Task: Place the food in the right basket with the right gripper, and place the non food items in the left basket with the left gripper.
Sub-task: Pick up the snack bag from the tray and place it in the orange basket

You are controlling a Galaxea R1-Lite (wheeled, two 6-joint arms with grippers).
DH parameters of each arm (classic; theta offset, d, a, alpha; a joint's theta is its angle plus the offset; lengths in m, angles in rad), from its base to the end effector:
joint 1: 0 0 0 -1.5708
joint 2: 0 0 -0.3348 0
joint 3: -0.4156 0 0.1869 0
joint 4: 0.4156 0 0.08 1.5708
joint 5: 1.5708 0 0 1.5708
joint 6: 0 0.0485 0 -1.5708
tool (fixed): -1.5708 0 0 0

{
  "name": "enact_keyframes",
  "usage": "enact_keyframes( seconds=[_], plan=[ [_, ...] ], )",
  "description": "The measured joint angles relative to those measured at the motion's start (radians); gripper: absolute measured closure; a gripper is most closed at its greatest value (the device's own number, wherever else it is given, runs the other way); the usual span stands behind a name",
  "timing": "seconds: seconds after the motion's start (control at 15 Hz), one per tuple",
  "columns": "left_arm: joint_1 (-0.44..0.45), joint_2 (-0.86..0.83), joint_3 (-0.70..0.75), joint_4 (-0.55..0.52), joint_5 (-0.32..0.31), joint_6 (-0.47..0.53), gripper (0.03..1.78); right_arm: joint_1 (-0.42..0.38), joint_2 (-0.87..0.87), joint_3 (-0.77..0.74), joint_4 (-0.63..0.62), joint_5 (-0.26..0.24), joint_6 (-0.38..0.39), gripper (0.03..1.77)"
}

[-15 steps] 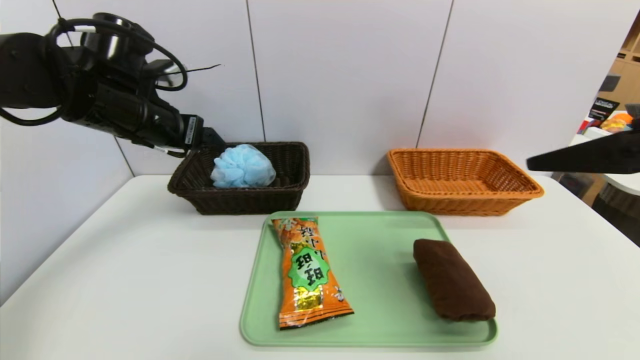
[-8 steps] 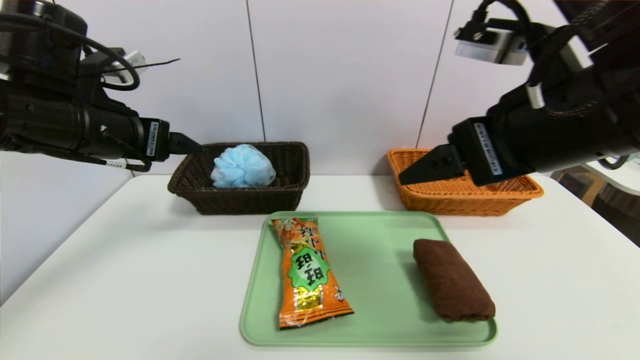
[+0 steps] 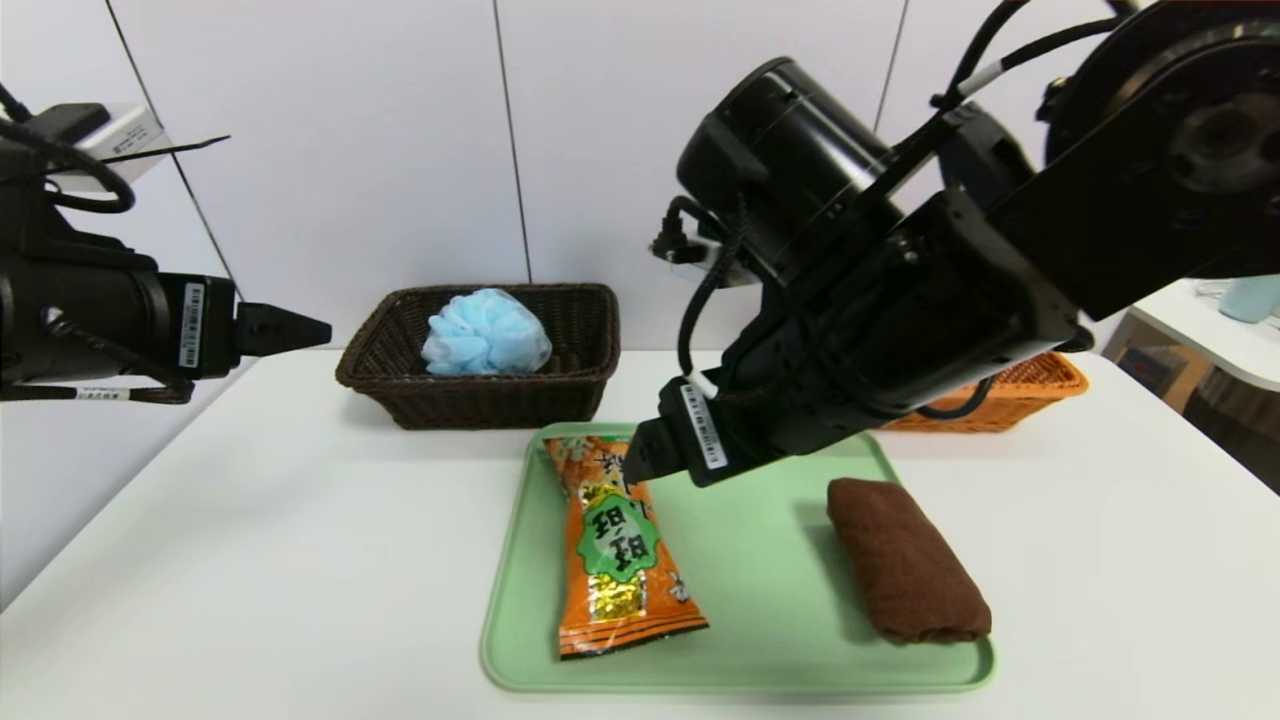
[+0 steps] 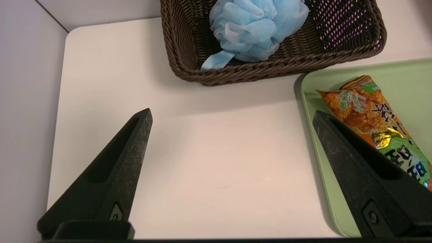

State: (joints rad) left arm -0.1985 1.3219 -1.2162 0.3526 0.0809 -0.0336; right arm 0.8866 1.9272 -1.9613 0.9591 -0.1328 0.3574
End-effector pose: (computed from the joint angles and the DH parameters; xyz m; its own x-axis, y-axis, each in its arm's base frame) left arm 0.2073 -0.0377 0.3247 0.8923 -0.0970 -0.4410 0.1109 0.9938 0.0056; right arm 0.2339 0.2766 0.2927 0.4797 0.3786 -0.7916 -0.4958 0.8613 0.1115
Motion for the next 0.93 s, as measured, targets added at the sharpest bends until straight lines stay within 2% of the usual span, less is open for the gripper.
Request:
enact_keyframes(
  seconds=[0.53, 0.73, 0.93],
  plan=[
    [0.001, -0.116, 0.135, -0.002, 0.039, -0.031, 0.12, 0.035, 0.131, -0.001, -0.086, -0.010, 0.204, 0.09],
    [0.024, -0.174, 0.196, -0.002, 0.039, -0.027, 0.12, 0.038, 0.164, -0.001, -0.119, -0.019, 0.218, 0.09],
    [0.079, -0.245, 0.240, -0.002, 0.039, -0.024, 0.12, 0.037, 0.198, -0.001, -0.160, -0.075, 0.206, 0.09]
  ],
)
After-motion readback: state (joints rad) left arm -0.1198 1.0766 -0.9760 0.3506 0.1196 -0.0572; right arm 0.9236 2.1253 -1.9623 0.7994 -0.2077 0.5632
